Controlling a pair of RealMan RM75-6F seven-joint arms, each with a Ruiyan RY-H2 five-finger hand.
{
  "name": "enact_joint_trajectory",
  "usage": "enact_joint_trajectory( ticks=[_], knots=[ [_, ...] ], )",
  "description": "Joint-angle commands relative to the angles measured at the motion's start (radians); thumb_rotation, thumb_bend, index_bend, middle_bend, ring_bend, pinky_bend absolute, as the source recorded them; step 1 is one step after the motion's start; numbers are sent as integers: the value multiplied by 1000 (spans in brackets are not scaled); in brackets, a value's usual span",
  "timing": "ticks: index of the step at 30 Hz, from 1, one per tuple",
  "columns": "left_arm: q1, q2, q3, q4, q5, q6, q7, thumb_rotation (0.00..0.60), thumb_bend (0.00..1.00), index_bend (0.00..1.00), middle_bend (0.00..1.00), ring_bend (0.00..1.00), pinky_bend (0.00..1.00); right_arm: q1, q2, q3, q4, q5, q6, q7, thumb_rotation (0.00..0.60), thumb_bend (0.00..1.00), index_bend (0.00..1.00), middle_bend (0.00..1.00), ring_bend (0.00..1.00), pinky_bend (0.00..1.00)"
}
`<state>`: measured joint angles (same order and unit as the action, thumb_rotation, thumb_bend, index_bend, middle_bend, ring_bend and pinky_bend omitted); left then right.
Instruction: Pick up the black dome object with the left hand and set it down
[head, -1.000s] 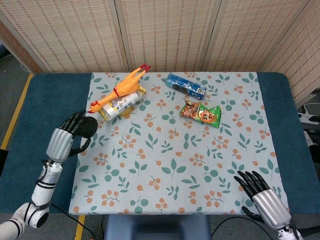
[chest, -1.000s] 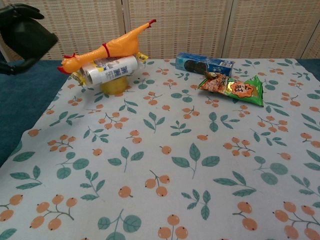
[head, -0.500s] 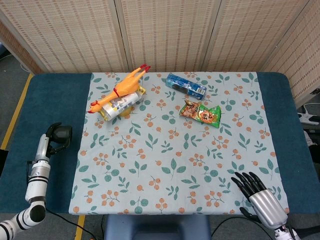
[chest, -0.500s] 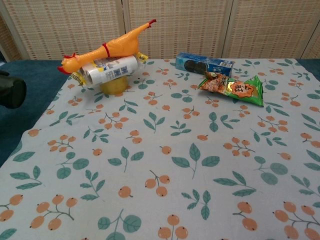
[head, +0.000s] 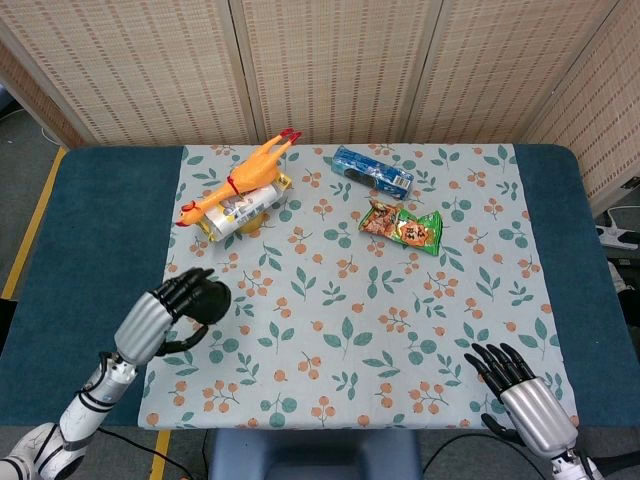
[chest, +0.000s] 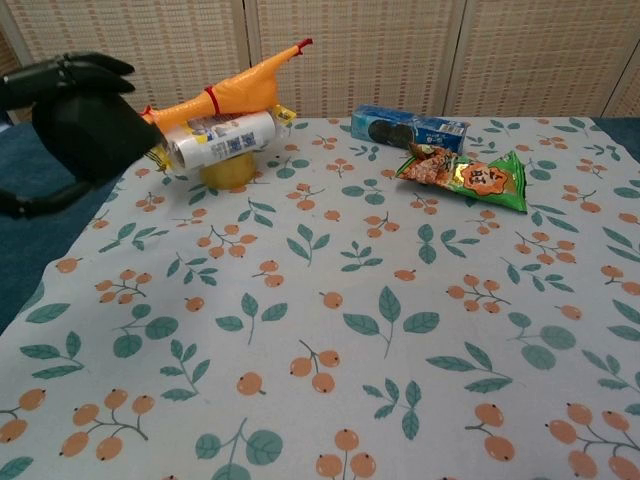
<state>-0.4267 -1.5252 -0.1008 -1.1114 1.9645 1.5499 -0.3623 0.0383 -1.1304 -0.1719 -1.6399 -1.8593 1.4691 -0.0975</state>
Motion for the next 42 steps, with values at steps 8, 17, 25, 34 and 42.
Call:
enact_joint_trajectory(
  ticks=[8, 17, 25, 34, 42],
  knots=[
    [-71, -134, 182, 339, 154, 14, 227, 600, 817, 625, 700, 666, 911, 0, -2, 2, -2, 8, -2, -6, 600, 161, 0, 0, 0, 0],
    [-72, -158, 152, 358, 23, -38, 260, 600, 813, 623, 698, 666, 905, 4, -3, 3, -2, 12, -11, -6, 600, 161, 0, 0, 0, 0],
    [-78, -279, 95, 491, -120, -142, 317, 600, 804, 609, 689, 659, 884, 1, -1, 0, -2, 7, -1, -4, 600, 161, 0, 0, 0, 0],
    [-93, -295, 108, 488, -174, -219, 434, 600, 760, 523, 630, 599, 812, 3, 1, 3, -4, 15, -5, -1, 600, 161, 0, 0, 0, 0],
    [-89, -264, 105, 381, -255, -324, 491, 600, 478, 0, 173, 250, 625, 1, 4, 3, -3, 12, 2, 4, 600, 161, 0, 0, 0, 0]
  ],
)
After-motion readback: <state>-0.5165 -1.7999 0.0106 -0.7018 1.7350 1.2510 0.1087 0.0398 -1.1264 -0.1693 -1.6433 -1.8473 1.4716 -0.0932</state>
